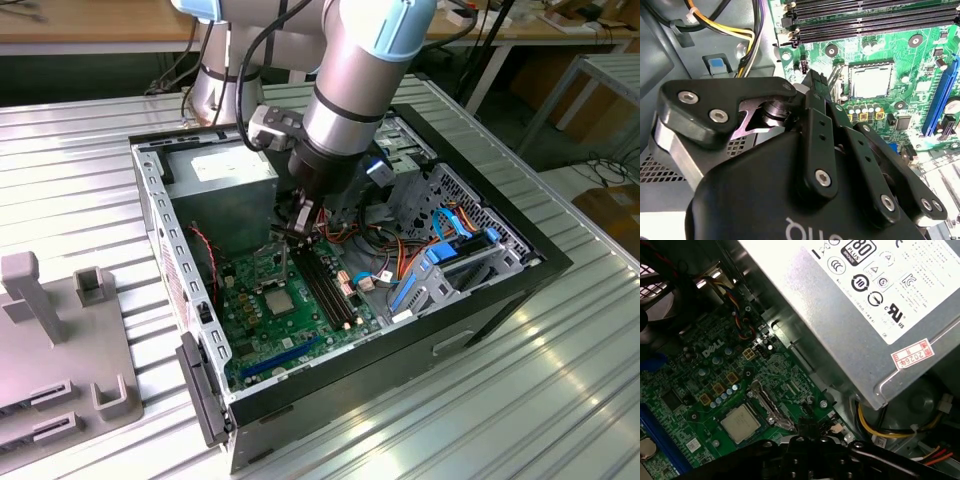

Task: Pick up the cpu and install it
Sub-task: 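Close the cpu cover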

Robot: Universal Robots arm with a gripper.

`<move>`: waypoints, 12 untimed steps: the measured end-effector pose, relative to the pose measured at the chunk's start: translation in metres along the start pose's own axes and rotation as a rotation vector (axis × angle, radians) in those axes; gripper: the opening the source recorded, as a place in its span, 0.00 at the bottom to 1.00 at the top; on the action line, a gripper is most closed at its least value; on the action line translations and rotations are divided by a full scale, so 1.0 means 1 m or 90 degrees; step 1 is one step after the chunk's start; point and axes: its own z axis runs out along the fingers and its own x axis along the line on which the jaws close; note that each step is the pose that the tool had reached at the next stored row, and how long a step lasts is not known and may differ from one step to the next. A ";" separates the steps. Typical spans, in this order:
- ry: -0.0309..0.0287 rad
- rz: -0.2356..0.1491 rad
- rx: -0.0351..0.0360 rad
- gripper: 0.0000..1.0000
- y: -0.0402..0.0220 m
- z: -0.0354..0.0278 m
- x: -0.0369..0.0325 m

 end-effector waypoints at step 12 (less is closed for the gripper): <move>-0.0090 -0.004 -0.0046 0.11 0.0004 -0.0027 0.0002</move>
